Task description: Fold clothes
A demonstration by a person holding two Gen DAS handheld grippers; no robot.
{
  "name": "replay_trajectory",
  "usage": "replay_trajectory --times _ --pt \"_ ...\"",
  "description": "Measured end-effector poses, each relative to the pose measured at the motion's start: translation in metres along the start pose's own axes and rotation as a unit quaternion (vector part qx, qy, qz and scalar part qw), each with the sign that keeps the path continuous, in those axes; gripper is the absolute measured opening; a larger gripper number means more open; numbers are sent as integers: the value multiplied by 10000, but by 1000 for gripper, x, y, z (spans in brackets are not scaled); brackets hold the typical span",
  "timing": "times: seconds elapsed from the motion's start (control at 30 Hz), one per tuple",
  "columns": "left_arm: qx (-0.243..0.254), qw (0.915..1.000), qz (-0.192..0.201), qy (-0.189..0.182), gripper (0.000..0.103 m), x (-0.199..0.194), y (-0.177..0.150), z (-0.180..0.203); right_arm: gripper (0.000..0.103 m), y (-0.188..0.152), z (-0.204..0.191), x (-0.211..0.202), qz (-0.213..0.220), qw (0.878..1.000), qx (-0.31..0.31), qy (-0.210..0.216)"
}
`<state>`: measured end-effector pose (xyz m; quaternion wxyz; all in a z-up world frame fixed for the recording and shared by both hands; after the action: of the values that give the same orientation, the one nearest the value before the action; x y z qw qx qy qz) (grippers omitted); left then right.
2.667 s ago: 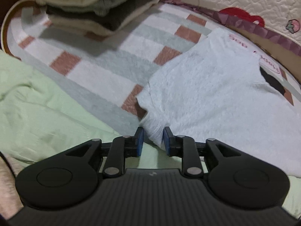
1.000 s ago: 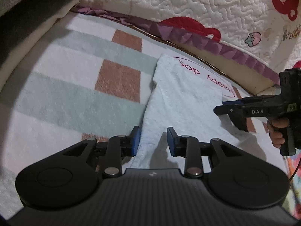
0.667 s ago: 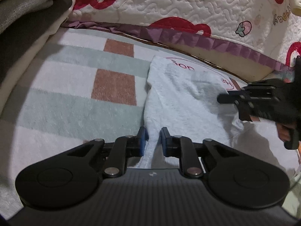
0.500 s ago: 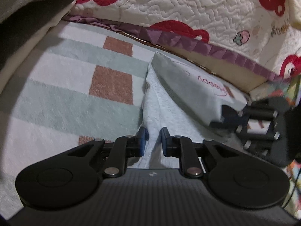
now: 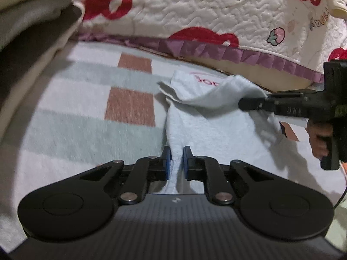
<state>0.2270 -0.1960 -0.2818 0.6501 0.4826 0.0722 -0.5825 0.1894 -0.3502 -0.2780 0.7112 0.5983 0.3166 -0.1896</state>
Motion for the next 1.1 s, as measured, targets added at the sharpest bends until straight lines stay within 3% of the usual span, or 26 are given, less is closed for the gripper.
replay_trajectory --times 0.13,0.23,0.33,0.5,0.63,0.77,0.83,0.9,1.0,1.1 --pt "126 9998 37 133 10 0 0 1 4 -14 25 4 -50 9968 796 -77" --pt "220 9995 64 232 10 -1 -1 2 5 -30 44 13 -136 9825 1859 -44" --pt "315 9989 92 332 10 -1 -1 3 3 -34 59 7 -28 9707 2381 -306" --pt "354 9986 173 361 10 -4 1 5 0 -11 61 -6 60 9876 1256 -935" --pt "252 9990 278 228 10 -9 6 7 2 -6 50 -8 39 9932 1123 -317" --pt "148 9991 383 95 11 -14 11 9 30 -22 55 2 -175 9888 1410 -462" --pt "97 9990 436 29 11 -16 13 9 30 -28 52 8 -208 9880 1481 -382" --pt "45 9988 488 -38 12 -18 15 10 6 -24 35 7 -72 9937 1075 -305" --pt "-33 9983 567 -139 12 -22 19 12 6 -12 -9 -3 67 9997 133 -185" --pt "-249 9975 560 -346 12 -26 22 11 8 -11 -63 -5 -64 9944 -1053 81"
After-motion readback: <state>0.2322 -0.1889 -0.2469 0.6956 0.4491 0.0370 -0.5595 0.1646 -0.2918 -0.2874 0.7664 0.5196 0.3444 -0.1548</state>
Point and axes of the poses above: each gripper's, at about its wrist camera, not at the fingertips, and x roughly the way its jaws point, z to its right, y to its top, the point moved 10 cm from there along x, roughly the way its jaws point, and after that the axes turned 14 degrees about -x, right-handed, at the moved point
